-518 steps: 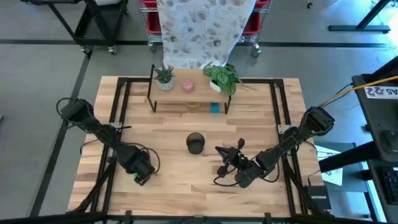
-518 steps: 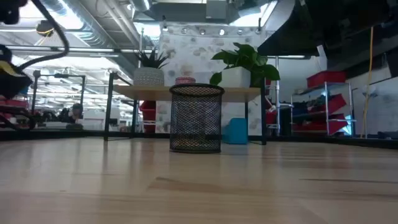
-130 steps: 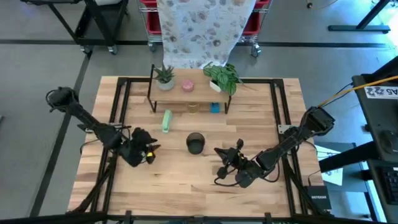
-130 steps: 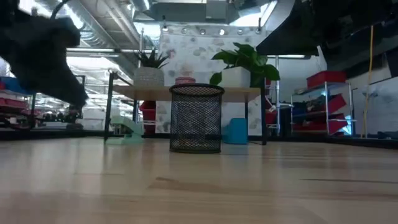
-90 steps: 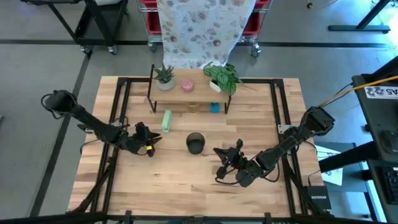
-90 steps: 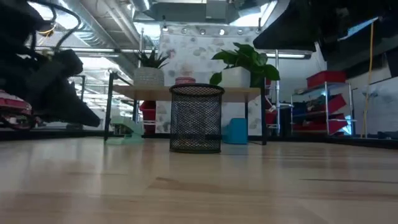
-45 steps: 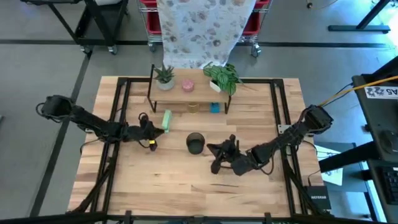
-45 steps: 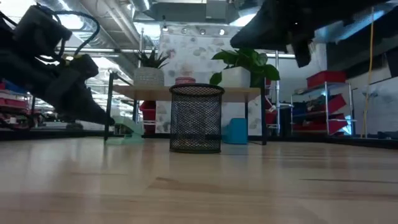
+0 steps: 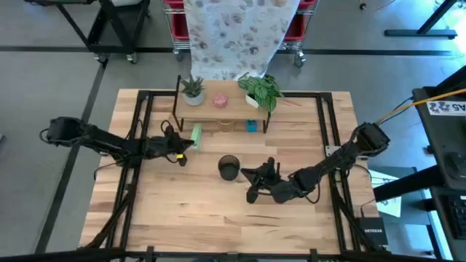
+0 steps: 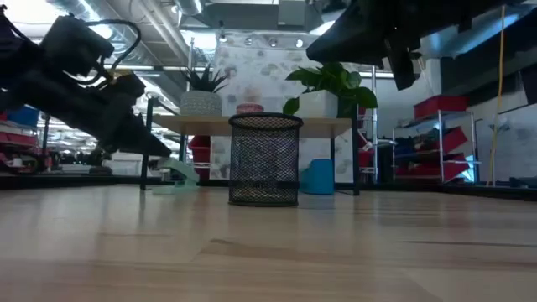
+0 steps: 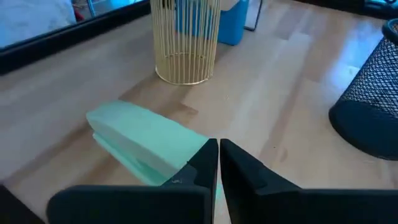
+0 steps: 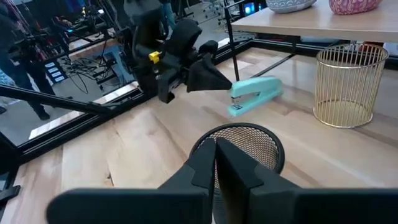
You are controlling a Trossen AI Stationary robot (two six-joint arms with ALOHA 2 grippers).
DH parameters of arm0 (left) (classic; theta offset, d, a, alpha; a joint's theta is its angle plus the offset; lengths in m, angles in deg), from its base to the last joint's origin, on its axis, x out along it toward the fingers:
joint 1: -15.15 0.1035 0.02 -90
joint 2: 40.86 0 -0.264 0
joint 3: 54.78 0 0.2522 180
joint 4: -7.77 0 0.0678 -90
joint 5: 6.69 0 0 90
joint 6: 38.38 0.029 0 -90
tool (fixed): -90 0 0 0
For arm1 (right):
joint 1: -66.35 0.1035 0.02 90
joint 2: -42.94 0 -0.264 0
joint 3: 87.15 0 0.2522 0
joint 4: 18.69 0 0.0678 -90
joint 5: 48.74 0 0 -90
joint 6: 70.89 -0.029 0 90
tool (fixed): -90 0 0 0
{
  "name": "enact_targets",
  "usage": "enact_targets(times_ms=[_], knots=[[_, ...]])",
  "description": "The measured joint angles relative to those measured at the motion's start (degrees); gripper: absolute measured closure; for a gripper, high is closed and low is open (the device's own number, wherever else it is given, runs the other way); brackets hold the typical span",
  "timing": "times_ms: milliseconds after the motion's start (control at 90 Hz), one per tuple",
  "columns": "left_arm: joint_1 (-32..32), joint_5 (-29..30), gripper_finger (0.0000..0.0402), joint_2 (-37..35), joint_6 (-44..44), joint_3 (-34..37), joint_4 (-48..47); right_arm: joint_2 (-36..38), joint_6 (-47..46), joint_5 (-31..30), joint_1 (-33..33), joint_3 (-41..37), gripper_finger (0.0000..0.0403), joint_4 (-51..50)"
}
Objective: Stock shelves
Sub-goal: Put the light blue stapler under the shelf
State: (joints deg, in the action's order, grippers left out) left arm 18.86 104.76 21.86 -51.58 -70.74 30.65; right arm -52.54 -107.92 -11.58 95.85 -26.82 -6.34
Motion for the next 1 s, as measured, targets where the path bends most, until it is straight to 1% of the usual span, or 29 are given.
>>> enact_targets(times_ms=[133,222,311,378,522,656,833,1000], knots=[[-1.2,-5.4,0.0401,-0.2,-1.1,0.0,-0.2,0.0,0.0,0.0,0.0,0.0,0.0403,0.0],[-3.1,-8.1,0.0401,-0.2,-1.4,0.0,-3.9,0.0,0.0,0.0,0.0,0.0,0.0403,-0.3],[-3.8,-6.3,0.0401,0.1,-2.9,0.0,-9.1,0.0,0.0,0.0,0.0,0.0,0.0403,-0.4],[-3.7,-4.3,0.0401,1.0,-3.5,0.0,-9.8,0.0,0.3,0.0,-0.3,0.0,0.0403,-0.5],[-2.0,-3.3,0.0401,3.8,-2.2,0.0,-4.5,0.0,1.0,0.0,-0.7,0.0,0.0403,-0.4],[0.7,-1.7,0.0401,7.0,-1.1,-0.4,-1.7,0.0,1.3,0.9,-0.7,0.0,0.0403,-0.1],[3.4,-2.2,0.0401,11.6,-0.5,-0.6,7.9,0.0,1.3,1.0,-0.7,0.0,0.0403,-0.1],[5.7,-2.3,0.0401,17.1,0.3,-4.0,8.9,0.0,1.4,1.0,-0.7,0.0,0.0403,-0.1]])
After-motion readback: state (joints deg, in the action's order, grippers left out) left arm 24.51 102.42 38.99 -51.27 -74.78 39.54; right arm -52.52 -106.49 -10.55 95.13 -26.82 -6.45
